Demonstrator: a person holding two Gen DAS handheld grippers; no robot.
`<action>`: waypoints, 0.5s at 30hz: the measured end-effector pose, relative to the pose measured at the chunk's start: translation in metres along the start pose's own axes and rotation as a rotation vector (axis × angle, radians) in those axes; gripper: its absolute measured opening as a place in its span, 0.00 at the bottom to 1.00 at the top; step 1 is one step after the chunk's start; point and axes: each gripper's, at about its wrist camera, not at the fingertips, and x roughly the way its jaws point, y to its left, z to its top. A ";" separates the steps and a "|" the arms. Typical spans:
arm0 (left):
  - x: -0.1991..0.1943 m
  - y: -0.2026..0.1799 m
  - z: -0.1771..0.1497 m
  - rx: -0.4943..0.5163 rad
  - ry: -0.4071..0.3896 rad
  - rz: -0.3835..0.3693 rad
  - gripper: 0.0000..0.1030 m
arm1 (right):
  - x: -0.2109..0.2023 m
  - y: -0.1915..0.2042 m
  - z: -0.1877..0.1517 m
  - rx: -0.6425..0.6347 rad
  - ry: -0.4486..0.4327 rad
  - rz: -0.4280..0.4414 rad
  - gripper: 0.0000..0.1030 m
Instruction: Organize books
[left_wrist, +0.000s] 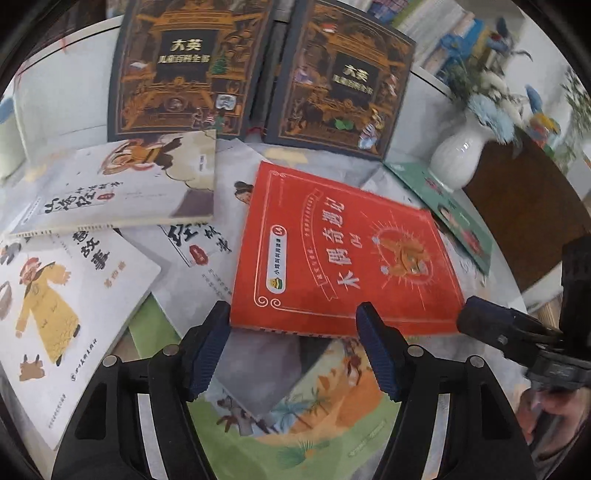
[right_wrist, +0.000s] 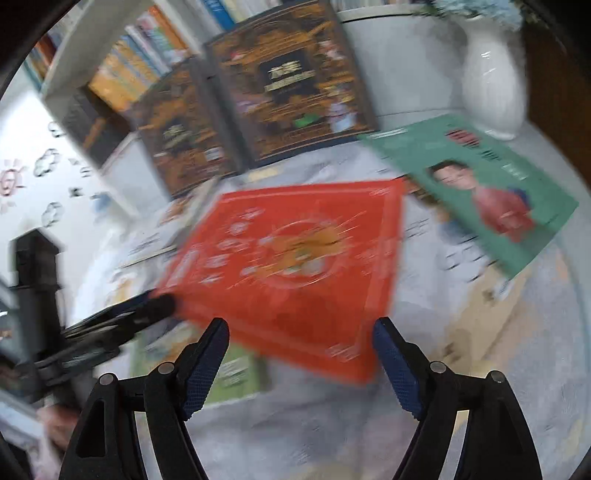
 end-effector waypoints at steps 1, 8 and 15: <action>-0.005 -0.001 -0.004 -0.008 0.013 -0.048 0.65 | 0.000 0.004 -0.005 0.019 0.024 0.072 0.73; -0.046 0.010 -0.035 -0.055 0.019 -0.018 0.65 | -0.037 0.057 -0.037 -0.149 0.010 0.101 0.74; -0.033 0.003 -0.010 -0.026 -0.043 -0.037 0.65 | -0.019 -0.019 0.025 0.046 -0.061 -0.076 0.78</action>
